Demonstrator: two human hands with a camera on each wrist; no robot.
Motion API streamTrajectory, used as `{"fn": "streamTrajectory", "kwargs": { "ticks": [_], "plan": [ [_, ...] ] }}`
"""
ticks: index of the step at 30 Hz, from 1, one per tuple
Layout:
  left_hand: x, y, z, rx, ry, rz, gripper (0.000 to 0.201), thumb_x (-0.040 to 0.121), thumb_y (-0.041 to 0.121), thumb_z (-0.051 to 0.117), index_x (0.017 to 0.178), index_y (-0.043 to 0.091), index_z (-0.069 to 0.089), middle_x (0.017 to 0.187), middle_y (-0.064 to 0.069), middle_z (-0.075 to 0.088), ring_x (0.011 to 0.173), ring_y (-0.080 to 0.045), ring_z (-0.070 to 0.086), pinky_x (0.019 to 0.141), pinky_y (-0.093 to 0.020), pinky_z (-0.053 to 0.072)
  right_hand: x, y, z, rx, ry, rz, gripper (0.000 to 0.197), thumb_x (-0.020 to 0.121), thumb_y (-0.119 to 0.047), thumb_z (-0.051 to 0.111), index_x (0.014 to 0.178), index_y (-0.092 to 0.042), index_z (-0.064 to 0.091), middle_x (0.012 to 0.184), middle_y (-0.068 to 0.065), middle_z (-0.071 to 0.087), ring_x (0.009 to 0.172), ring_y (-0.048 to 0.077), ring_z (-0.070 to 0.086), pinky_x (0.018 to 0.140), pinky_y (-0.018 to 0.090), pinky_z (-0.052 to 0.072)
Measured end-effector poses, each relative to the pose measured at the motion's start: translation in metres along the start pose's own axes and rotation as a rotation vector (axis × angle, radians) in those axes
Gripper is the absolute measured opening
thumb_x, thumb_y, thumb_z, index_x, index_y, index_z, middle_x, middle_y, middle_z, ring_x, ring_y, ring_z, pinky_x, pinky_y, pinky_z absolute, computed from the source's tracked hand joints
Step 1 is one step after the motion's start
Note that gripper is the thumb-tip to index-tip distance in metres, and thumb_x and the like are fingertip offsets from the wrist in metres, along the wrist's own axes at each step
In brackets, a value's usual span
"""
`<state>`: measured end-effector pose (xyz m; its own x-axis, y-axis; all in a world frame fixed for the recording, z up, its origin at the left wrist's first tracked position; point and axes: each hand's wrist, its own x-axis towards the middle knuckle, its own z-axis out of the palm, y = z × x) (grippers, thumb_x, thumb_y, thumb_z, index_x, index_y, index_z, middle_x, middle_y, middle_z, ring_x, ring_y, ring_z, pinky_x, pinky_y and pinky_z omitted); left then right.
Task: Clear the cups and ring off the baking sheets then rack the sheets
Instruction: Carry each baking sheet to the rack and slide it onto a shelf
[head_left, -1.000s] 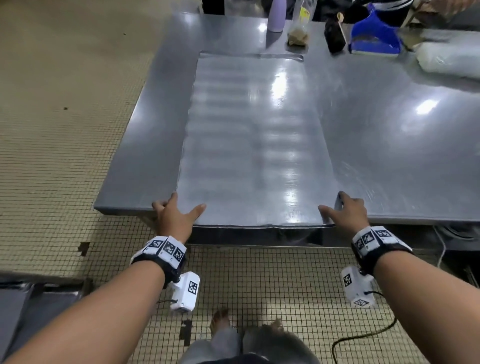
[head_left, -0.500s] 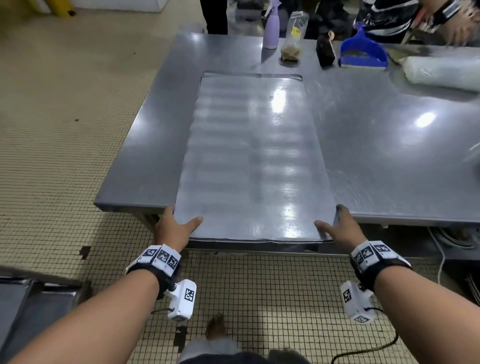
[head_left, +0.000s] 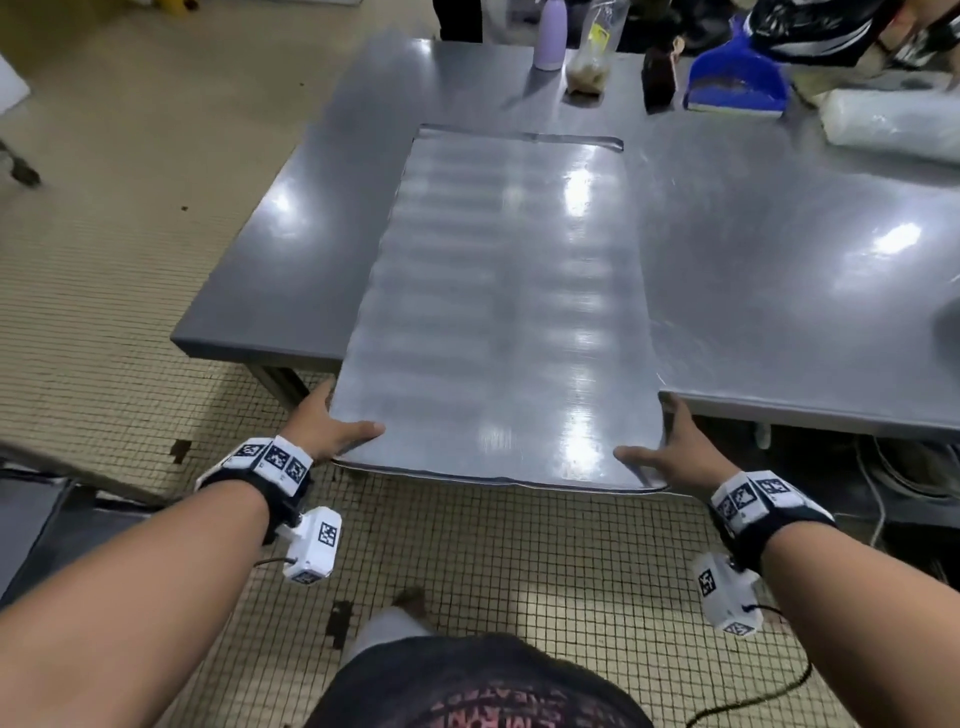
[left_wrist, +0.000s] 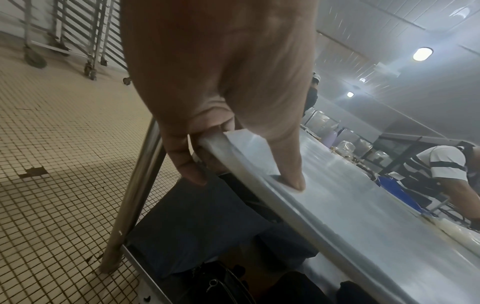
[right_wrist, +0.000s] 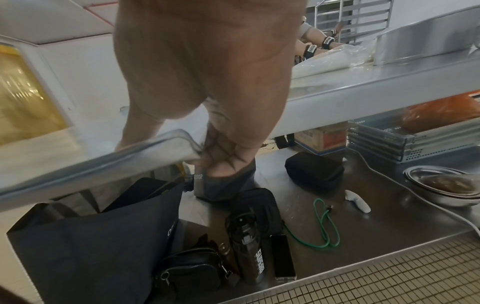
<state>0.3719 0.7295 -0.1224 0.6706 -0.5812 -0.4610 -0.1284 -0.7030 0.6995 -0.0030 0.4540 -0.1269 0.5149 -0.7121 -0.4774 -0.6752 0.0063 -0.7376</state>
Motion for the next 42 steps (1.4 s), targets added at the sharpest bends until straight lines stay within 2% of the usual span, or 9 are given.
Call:
{"fn": "streamTrajectory", "kwargs": {
  "ticks": [5, 8, 12, 15, 20, 26, 31, 36, 42],
  "plan": [
    [-0.019, -0.009, 0.007, 0.129, -0.006, -0.039, 0.118, 0.052, 0.054, 0.094, 0.146, 0.017, 0.034, 0.135, -0.004, 0.059, 0.118, -0.026, 0.06, 0.102, -0.048, 0.049, -0.004, 0.022, -0.014, 0.065, -0.049, 0.023, 0.144, 0.035, -0.051, 0.098, 0.15, -0.036, 0.012, 0.146, 0.005, 0.044, 0.13, 0.031, 0.05, 0.108, 0.056, 0.043],
    [-0.027, -0.014, 0.007, 0.167, -0.047, -0.028, 0.112, 0.052, 0.055, 0.094, 0.141, 0.02, 0.035, 0.126, 0.0, 0.06, 0.112, -0.024, 0.061, 0.098, -0.048, 0.051, -0.002, 0.031, -0.02, 0.071, -0.117, 0.066, 0.138, 0.047, -0.034, 0.1, 0.151, -0.036, 0.009, 0.137, 0.006, 0.049, 0.116, 0.033, 0.059, 0.081, 0.045, 0.059],
    [-0.023, -0.022, 0.001, 0.116, -0.115, 0.008, 0.093, 0.065, 0.049, 0.089, 0.138, 0.022, 0.039, 0.121, -0.002, 0.062, 0.103, -0.019, 0.065, 0.086, -0.041, 0.056, 0.004, 0.039, -0.022, 0.156, -0.161, 0.109, 0.115, 0.062, -0.032, 0.094, 0.151, -0.027, 0.021, 0.132, 0.009, 0.054, 0.101, 0.033, 0.065, 0.058, 0.032, 0.056],
    [-0.01, -0.021, -0.005, 0.074, 0.025, 0.019, 0.078, 0.073, 0.066, 0.071, 0.134, 0.025, 0.048, 0.115, -0.005, 0.064, 0.095, -0.02, 0.066, 0.079, -0.042, 0.058, 0.013, 0.028, -0.021, 0.222, 0.001, 0.109, 0.096, 0.072, -0.061, 0.078, 0.148, -0.018, 0.037, 0.137, 0.008, 0.055, 0.11, 0.03, 0.06, 0.079, 0.043, 0.053],
    [0.017, -0.008, -0.002, 0.181, 0.091, 0.09, 0.055, 0.094, 0.064, 0.049, 0.132, 0.024, 0.052, 0.114, -0.004, 0.064, 0.101, -0.025, 0.063, 0.086, -0.04, 0.05, 0.03, 0.007, -0.011, -0.083, 0.173, 0.02, 0.062, 0.102, -0.054, 0.039, 0.143, -0.008, 0.049, 0.146, 0.013, 0.05, 0.133, 0.03, 0.047, 0.105, 0.037, 0.035],
    [0.039, -0.002, 0.008, 0.1, 0.084, 0.103, 0.041, 0.099, 0.055, 0.046, 0.124, 0.024, 0.051, 0.108, -0.003, 0.067, 0.096, -0.023, 0.063, 0.081, -0.036, 0.045, 0.038, 0.001, -0.001, -0.124, 0.334, 0.045, 0.047, 0.103, -0.049, 0.037, 0.098, -0.008, 0.06, 0.104, 0.01, 0.062, 0.093, 0.028, 0.056, 0.083, 0.037, 0.038],
    [0.038, 0.003, 0.022, -0.001, 0.09, 0.097, 0.038, 0.101, 0.047, 0.049, 0.129, 0.022, 0.048, 0.119, 0.006, 0.06, 0.102, -0.016, 0.057, 0.086, -0.031, 0.04, 0.042, 0.004, 0.006, -0.148, 0.387, 0.061, 0.04, 0.103, -0.046, 0.038, 0.089, -0.012, 0.054, 0.097, 0.014, 0.061, 0.089, 0.031, 0.055, 0.081, 0.037, 0.037],
    [0.039, -0.004, 0.025, 0.003, 0.137, 0.114, 0.042, 0.096, 0.056, 0.054, 0.123, 0.024, 0.051, 0.11, 0.01, 0.065, 0.097, -0.014, 0.064, 0.082, -0.034, 0.048, 0.046, 0.014, 0.006, -0.12, 0.383, 0.078, 0.066, 0.095, -0.069, 0.036, 0.108, -0.007, 0.058, 0.112, 0.019, 0.061, 0.095, 0.02, 0.048, 0.084, 0.036, 0.035],
    [0.034, 0.006, 0.03, -0.069, 0.167, 0.116, 0.041, 0.098, 0.051, 0.054, 0.123, 0.018, 0.053, 0.116, 0.001, 0.063, 0.102, -0.021, 0.061, 0.086, -0.036, 0.046, 0.038, 0.011, 0.005, -0.055, 0.362, 0.06, 0.051, 0.102, -0.045, 0.044, 0.131, -0.003, 0.054, 0.128, 0.014, 0.06, 0.118, 0.03, 0.055, 0.099, 0.038, 0.04]
  ]
}}
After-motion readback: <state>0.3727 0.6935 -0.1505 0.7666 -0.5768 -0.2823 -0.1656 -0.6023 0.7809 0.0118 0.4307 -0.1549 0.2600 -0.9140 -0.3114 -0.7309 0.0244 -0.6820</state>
